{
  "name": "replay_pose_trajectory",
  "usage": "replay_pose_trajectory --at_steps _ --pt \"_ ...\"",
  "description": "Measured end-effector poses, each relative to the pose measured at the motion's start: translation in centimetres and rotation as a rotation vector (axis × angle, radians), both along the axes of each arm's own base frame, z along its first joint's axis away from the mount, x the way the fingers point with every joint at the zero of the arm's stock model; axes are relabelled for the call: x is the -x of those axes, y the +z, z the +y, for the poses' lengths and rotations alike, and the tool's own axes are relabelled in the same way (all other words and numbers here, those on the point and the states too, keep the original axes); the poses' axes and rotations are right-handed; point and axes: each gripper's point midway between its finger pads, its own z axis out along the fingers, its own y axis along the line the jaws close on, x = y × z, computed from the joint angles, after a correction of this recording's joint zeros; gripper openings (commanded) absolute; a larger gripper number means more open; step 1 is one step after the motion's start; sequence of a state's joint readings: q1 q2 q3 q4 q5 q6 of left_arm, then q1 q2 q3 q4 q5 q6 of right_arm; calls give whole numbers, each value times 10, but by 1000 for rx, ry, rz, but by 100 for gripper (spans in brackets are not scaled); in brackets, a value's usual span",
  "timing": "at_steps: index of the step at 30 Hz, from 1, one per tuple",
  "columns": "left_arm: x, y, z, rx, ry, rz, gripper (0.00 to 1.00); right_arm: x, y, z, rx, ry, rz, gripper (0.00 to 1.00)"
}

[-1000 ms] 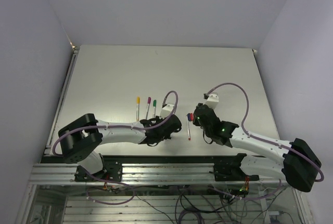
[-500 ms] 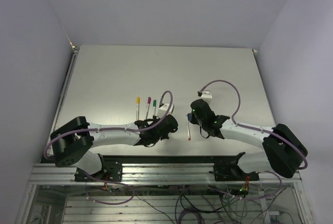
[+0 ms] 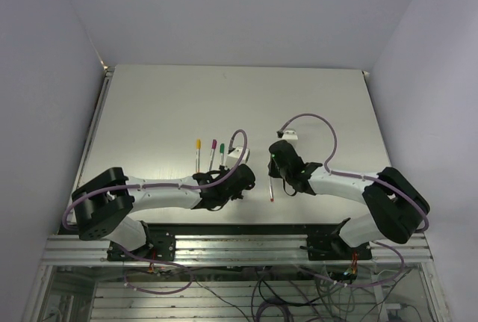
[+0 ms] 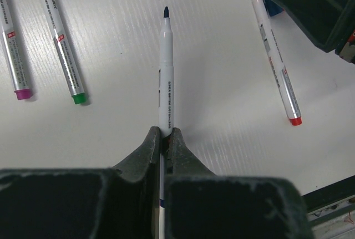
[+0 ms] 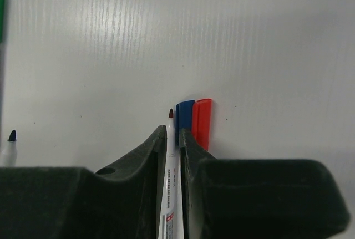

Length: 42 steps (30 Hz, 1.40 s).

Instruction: Insert the pens into the pen caps

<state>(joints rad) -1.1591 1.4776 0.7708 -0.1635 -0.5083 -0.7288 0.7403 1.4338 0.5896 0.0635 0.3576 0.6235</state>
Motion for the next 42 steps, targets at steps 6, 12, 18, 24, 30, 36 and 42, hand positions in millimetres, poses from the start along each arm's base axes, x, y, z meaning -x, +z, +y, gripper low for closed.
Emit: replay_pose_trajectory --at_steps 6,12,18,24,30,36,42 --pt "-1 -1 1 -7 -1 -2 7 0 -3 -2 10 -4 6 16" --pt "-2 -3 1 -12 -1 -1 7 -1 -9 -5 24 -13 15 16" --pt "-2 -3 1 -14 -1 -1 7 -2 -13 -7 36 -21 21 16" --pt "-2 -3 2 -14 0 -1 7 -4 -15 -7 34 -24 17 16" --pt "-3 -3 2 -13 1 -1 7 -7 -16 -5 35 -30 12 16" --pt "-3 -3 1 -12 1 -1 7 -10 -17 -4 39 -35 10 16" --pt "-4 -4 1 -12 2 -1 7 -12 -18 -4 50 -40 13 19"
